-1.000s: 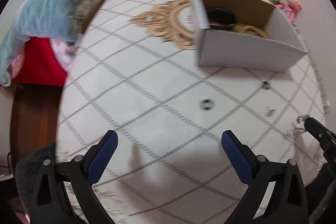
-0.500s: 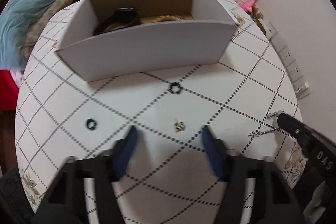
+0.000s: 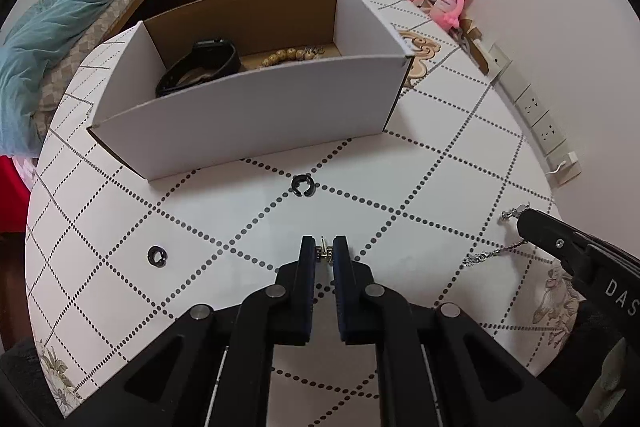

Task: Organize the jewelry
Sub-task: 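Grasp a silver chain with the right tool while the left tool grasps a small silver earring, then lower both held items into the white box and open both tools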

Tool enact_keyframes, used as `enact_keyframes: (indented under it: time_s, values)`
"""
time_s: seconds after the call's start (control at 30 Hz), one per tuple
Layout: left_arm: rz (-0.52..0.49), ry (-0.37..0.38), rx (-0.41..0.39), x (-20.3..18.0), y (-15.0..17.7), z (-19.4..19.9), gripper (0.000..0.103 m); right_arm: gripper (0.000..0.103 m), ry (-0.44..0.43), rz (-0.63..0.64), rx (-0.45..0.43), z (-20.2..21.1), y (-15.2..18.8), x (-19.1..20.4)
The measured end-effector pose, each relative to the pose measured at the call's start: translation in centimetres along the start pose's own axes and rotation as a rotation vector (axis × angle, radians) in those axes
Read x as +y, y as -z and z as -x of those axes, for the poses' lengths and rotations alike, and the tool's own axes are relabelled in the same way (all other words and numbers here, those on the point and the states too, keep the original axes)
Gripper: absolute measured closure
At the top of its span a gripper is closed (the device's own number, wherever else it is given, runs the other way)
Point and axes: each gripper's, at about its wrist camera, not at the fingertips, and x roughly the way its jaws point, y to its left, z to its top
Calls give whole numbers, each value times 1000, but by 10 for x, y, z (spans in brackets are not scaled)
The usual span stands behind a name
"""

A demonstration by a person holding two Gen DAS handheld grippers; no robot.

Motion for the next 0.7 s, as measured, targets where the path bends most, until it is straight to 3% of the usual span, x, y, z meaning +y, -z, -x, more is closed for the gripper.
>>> enact_keyframes:
  time_s: [0.23,0.43,0.57,0.7]
  values:
    - [23,64,-52,12,-10,45,97,97,-73,23,-44,33,-14,18]
    - [70,117,-112,45,-49,94,97,97,-181,86,-113,75,-49,56]
    - [96,128,-118,71,-81,101,97,97,-252,133,-128,85,-81,89]
    - [123,138,-94,97,-111,92,97,97,-268,192,-96,69,-113,124]
